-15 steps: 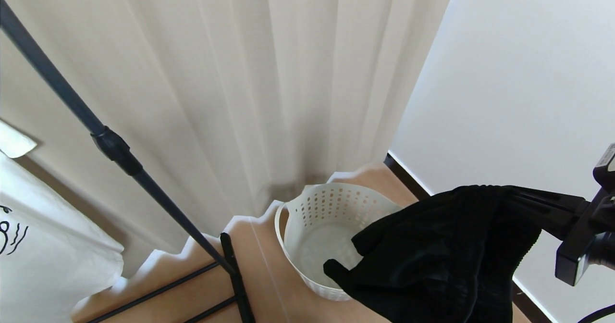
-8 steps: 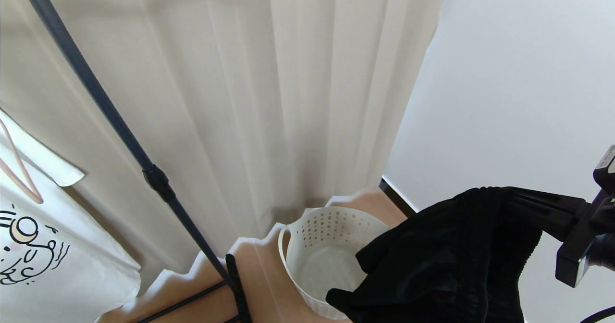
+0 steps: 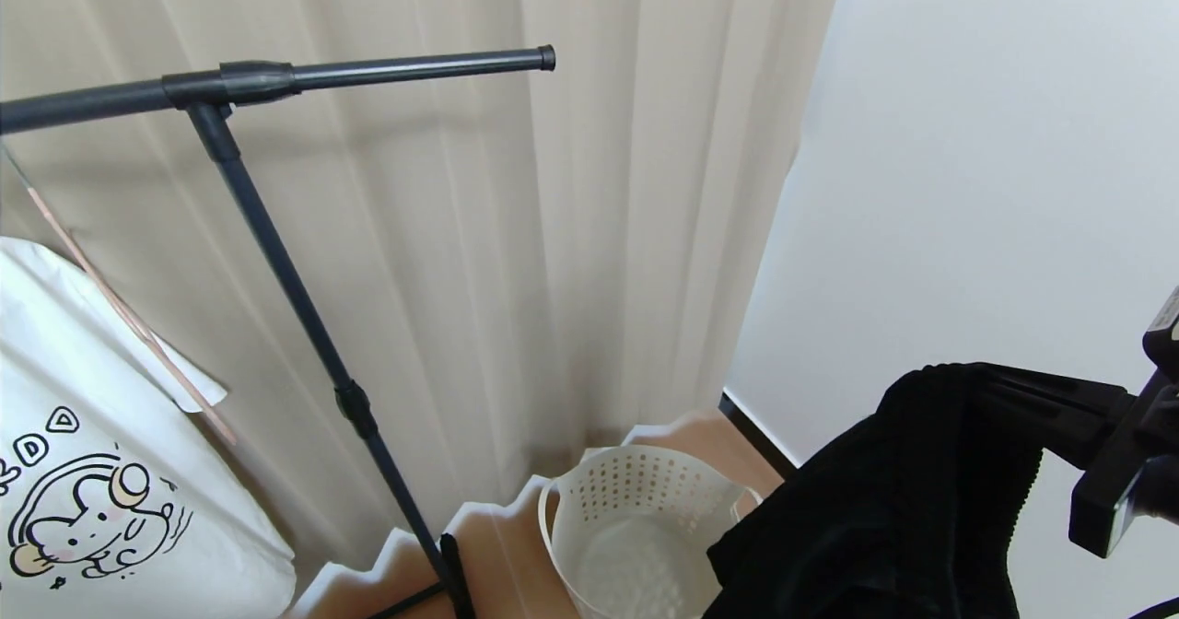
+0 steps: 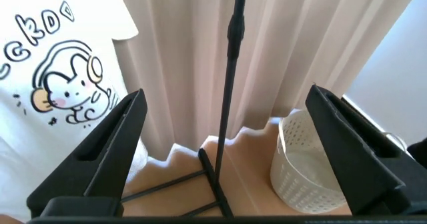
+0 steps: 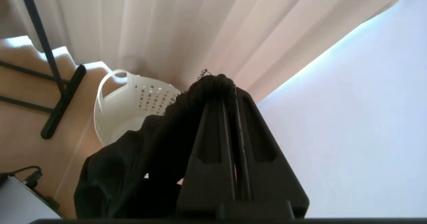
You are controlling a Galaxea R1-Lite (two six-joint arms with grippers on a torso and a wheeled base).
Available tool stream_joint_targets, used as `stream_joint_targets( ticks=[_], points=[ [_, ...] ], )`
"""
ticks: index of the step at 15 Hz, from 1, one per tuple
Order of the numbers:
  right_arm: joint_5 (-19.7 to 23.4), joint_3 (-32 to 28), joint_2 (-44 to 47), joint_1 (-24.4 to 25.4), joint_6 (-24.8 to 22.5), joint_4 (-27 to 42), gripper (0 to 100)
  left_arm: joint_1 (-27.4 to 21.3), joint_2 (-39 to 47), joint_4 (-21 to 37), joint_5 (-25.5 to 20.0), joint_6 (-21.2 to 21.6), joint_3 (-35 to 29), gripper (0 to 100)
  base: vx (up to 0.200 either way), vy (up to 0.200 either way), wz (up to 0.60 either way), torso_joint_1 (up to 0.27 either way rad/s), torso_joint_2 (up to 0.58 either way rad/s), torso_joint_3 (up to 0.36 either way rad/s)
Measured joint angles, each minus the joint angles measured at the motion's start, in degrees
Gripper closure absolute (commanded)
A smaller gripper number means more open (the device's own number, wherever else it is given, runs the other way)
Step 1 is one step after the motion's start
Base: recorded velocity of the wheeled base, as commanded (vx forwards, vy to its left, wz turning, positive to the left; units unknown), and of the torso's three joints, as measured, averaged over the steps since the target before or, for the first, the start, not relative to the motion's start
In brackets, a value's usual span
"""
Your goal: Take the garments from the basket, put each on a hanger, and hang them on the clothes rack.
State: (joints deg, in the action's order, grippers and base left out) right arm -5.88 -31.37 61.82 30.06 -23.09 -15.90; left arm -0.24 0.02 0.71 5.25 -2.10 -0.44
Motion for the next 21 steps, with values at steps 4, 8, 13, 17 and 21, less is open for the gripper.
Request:
stream_joint_targets(
  ticks=[4,8,13,17,21],
  points=[
    [0.0,0.5,-0.1,0.0,0.0,0.0,100,0.0,0.0,0.0,0.0,0.0,0.0,0,0.000,0.000,0.00,0.251,-0.59,-0.330],
    [0.0,0.6,-0.1,0.0,0.0,0.0,100,0.0,0.0,0.0,0.0,0.0,0.0,0,0.000,0.000,0.00,0.211,-0.48,-0.248],
    [0.0,0.6,-0.1,0.0,0.0,0.0,100,0.0,0.0,0.0,0.0,0.0,0.0,0,0.000,0.000,0.00,0.165,-0.38,-0.072],
    [0.0,1.0,-0.1,0.0,-0.1,0.0,100,0.0,0.0,0.0,0.0,0.0,0.0,0,0.000,0.000,0.00,0.076,-0.17,-0.068],
    [0.0,1.1,-0.1,0.0,-0.1,0.0,100,0.1,0.0,0.0,0.0,0.1,0.0,0,0.000,0.000,0.00,0.000,0.00,0.000]
  ],
)
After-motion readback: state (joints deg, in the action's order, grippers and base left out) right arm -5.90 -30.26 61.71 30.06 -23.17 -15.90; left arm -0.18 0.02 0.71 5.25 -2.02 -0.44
